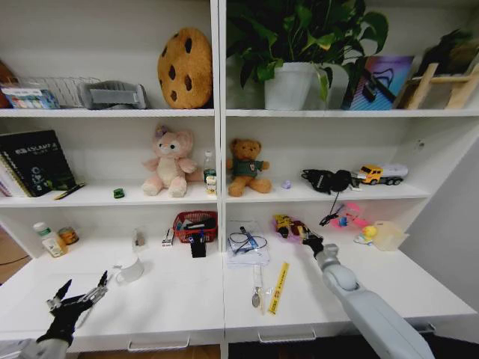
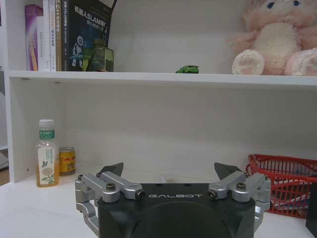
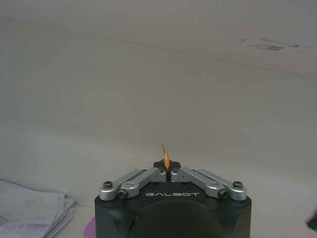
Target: Organize the objects on the table.
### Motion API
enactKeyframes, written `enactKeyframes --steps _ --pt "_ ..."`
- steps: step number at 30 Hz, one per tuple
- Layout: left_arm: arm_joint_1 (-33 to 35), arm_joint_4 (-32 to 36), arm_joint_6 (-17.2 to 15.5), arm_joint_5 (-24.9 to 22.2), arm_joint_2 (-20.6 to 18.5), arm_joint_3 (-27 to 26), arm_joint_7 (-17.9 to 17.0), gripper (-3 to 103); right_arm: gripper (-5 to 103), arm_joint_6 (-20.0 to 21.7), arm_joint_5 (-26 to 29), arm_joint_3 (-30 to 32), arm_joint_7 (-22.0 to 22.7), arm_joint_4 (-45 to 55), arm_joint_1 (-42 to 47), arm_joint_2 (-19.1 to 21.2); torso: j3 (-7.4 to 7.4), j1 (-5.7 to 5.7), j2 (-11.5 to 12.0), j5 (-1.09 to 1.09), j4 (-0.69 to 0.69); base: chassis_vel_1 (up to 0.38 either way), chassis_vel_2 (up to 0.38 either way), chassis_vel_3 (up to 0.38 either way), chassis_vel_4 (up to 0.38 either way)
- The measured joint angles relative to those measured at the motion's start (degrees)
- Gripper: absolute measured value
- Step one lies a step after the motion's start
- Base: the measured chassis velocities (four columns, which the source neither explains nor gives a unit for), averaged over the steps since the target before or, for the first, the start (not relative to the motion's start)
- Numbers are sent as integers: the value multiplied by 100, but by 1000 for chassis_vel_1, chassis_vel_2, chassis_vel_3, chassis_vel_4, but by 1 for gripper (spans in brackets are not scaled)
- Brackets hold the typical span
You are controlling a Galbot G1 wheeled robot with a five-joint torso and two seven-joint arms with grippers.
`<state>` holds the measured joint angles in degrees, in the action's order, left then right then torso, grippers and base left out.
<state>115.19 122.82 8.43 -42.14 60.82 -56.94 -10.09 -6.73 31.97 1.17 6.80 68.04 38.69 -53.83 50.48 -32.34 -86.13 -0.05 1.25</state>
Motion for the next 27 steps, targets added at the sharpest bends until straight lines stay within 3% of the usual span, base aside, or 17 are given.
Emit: enactKeyframes --steps 3,9,10,12,14,15,17,21,22,23,27 --pt "0 0 0 0 0 0 -1 100 0 -115 -38 -352 0 -736 -535 -222 1 -1 1 6 2 0 0 0 0" --pt "0 0 0 0 0 0 0 100 -1 -145 -27 -482 4 -954 -665 -280 0 0 0 6 4 0 0 0 0" --pt "0 0 0 0 0 0 -1 100 9 -155 -24 -480 4 -963 -654 -282 0 1 0 4 4 0 0 0 0" --pt "0 0 0 0 0 0 0 100 9 -164 -24 -470 4 -972 -640 -284 -1 2 0 3 4 0 0 0 0" --pt "0 0 0 0 0 0 0 100 20 -187 -24 -407 9 -963 -591 -287 -1 1 0 5 4 0 0 0 0" --pt "0 0 0 0 0 0 0 100 20 -187 -24 -407 9 -963 -591 -287 -1 1 0 5 4 0 0 0 0" --pt "0 0 0 0 0 0 0 100 36 -187 -29 -287 57 -813 -496 -273 -1 2 0 5 4 0 0 0 0" --pt "0 0 0 0 0 0 1 100 42 -128 -27 -120 107 -468 -326 -215 0 1 0 5 4 0 0 0 0" --pt "1 0 0 0 0 0 1 100 53 -59 -10 12 137 -161 -171 -151 0 1 0 4 3 0 0 0 0" --pt "0 0 0 0 0 0 1 100 53 23 24 150 162 177 12 -79 -1 1 0 5 3 0 0 0 0" --pt "1 0 0 0 0 0 1 100 69 279 112 743 209 1200 877 180 -1 2 -1 4 3 0 0 0 0"
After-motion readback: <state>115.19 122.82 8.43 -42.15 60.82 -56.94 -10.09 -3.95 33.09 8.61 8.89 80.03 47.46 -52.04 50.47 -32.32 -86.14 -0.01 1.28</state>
